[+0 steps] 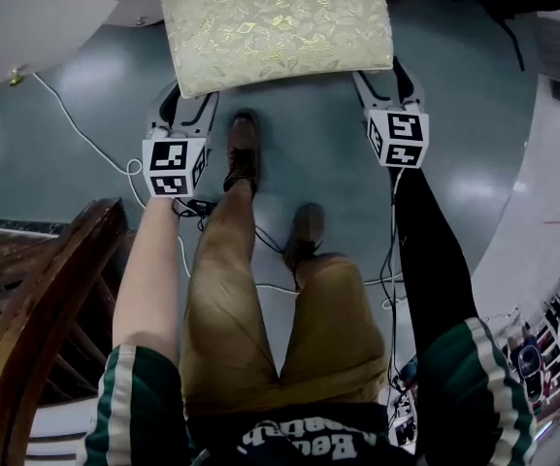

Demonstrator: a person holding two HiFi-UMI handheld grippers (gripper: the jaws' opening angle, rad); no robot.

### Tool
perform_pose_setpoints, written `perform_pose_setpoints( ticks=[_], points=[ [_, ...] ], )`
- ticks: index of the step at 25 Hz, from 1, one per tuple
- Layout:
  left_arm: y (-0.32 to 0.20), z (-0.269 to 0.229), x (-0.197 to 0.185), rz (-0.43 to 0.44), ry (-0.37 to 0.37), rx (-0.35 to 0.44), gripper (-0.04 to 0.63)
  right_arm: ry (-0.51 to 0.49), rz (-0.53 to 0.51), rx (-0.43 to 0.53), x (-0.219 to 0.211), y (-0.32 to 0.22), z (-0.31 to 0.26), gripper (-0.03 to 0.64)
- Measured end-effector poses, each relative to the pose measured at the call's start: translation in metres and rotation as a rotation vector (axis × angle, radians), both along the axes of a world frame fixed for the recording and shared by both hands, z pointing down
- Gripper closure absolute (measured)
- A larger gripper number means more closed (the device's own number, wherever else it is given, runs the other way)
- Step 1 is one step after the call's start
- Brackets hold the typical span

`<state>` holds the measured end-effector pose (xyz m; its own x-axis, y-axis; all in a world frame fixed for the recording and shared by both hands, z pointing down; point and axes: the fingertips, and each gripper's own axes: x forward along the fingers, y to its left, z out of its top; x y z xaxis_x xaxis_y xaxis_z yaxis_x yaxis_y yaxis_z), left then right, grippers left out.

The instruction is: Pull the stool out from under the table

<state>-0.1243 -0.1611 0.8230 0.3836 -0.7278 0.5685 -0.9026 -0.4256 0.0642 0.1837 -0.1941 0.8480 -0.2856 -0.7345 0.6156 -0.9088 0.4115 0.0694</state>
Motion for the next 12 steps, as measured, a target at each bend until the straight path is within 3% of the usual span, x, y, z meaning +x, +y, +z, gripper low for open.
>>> perform_pose_setpoints(
  ticks=[3, 4, 6, 12],
  points=[
    [-0.003, 0.001, 0.004, 0.013, 0.020, -0.002, 0.325, -0.028, -0.059, -0.022, -0.005, -0.002, 0.005, 0.274],
    [-0.005, 0.001, 0.004, 0.018, 0.025, -0.001, 0.319, -0.024, -0.077, -0.028, -0.006, -0.002, 0.006, 0.322],
    [-0.006, 0.001, 0.003, 0.019, 0.030, 0.008, 0.321, 0.001, -0.093, -0.035, -0.007, 0.000, 0.007, 0.333],
    [-0.006, 0.000, -0.001, 0.029, 0.024, -0.018, 0.322, 0.018, -0.046, -0.048, -0.010, 0.014, 0.006, 0.342]
  ],
)
